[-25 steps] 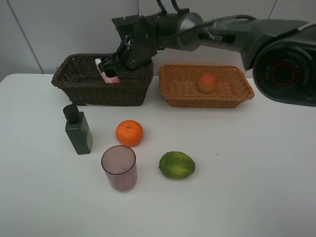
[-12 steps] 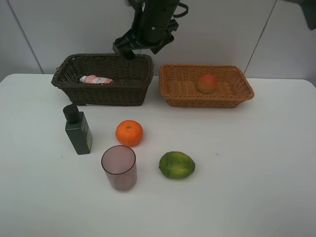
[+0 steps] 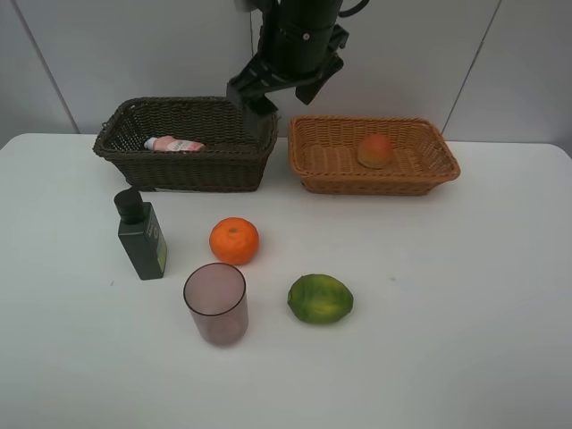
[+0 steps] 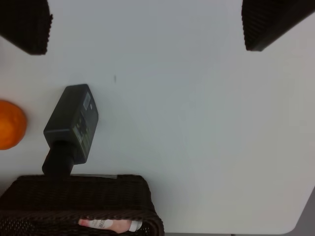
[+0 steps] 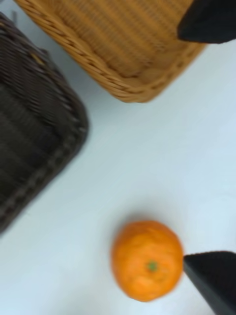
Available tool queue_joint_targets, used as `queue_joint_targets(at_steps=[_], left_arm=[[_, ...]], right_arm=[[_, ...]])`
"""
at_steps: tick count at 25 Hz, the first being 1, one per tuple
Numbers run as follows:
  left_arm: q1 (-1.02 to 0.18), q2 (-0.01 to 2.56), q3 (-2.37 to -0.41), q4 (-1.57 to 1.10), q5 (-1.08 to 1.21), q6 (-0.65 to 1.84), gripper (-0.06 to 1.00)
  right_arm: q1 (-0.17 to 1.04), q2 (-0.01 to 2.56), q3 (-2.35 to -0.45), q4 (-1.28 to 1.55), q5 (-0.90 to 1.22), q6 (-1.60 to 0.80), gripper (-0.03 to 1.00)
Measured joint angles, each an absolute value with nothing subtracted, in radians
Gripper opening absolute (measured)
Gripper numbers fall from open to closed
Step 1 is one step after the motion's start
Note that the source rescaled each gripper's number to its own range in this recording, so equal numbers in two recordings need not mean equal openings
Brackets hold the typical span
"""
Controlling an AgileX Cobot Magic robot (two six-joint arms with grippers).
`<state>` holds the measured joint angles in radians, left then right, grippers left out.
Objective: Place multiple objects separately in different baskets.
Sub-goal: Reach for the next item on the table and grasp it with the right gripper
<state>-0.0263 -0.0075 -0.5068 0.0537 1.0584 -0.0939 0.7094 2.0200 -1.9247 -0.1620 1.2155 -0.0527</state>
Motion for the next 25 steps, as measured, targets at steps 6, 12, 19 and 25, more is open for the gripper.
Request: queue_joint_targets(at_steps=[6,12,19,25], left_arm=[[-0.026,-0.008,-0.507,0.054,1.058,-0.094,1.00],[-0.026,-0.008,-0.507,0.054,1.058,-0.094,1.00],[-0.026,-0.008,-0.507,0.054,1.058,-0.094,1.00],[-0.026,-0.008,-0.507,0.054,1.058,-0.094,1.00]], right_arm=[[0.709,1.854,-1.625,-0.169,1.145,-0.053,0.88],[0.708,1.700,-1.358,-0.190,1.066,-0.071,0.88],[0.708,1.604,-1.155,-0.190,1.012,-0.093,0.88],[0.708,1.565,-1.032,-0.188,0.974,-0.202,0.88]])
